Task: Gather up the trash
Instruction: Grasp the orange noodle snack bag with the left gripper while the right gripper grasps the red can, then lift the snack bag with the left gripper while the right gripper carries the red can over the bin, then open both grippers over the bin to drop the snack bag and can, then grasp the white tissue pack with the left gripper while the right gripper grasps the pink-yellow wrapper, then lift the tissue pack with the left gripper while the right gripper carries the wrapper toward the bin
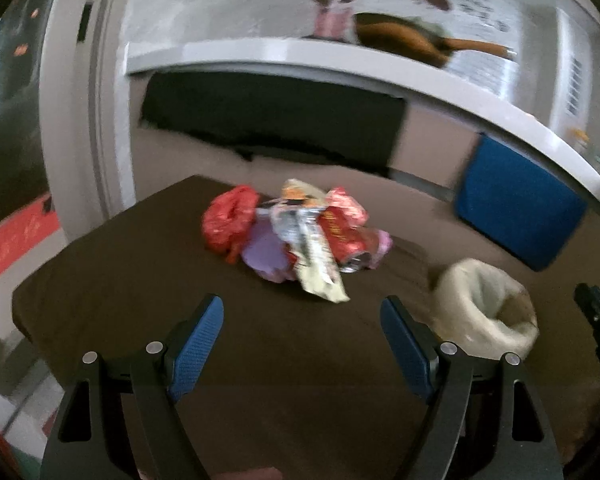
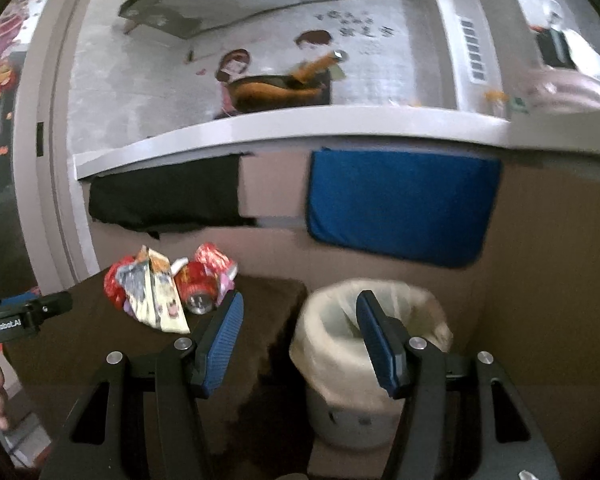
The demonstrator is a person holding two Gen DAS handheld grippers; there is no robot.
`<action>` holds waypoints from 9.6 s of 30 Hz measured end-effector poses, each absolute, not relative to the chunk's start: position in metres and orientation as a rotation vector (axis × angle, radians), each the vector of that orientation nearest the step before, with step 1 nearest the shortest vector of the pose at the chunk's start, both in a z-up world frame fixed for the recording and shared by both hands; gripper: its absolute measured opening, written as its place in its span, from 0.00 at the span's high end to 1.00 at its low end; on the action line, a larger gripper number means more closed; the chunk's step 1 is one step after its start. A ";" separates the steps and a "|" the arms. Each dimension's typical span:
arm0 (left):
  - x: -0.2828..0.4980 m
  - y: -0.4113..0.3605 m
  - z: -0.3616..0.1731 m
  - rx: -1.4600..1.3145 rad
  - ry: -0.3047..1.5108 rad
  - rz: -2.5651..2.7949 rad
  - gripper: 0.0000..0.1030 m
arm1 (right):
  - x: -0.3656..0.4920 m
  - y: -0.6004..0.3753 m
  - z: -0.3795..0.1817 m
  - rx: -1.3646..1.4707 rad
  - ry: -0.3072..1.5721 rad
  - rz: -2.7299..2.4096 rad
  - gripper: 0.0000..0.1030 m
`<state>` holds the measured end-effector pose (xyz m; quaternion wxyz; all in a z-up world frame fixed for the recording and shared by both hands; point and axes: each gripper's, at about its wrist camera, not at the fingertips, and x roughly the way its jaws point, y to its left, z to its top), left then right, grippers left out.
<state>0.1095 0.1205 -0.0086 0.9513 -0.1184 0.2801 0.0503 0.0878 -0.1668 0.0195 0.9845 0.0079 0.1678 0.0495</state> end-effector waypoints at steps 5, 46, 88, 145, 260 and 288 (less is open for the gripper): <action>0.164 0.148 -0.029 -0.332 0.612 0.061 0.22 | 0.147 -0.147 0.010 0.002 0.372 0.140 0.45; 0.233 0.237 -0.082 -0.450 0.700 0.020 0.81 | 0.351 -0.011 -0.068 -0.016 0.768 0.566 0.46; 0.212 0.236 -0.068 -0.420 0.602 0.024 0.88 | 0.360 0.025 -0.083 -0.201 0.780 0.567 0.27; 0.288 -0.134 0.000 -0.028 0.538 -0.475 0.88 | 0.236 -0.321 0.033 0.103 0.473 0.136 0.27; 0.210 0.191 -0.077 -0.309 0.683 -0.159 0.80 | 0.410 -0.045 -0.100 -0.097 0.902 0.616 0.54; 0.221 0.180 -0.081 -0.311 0.707 -0.133 0.77 | 0.361 -0.037 -0.083 -0.123 0.813 0.636 0.69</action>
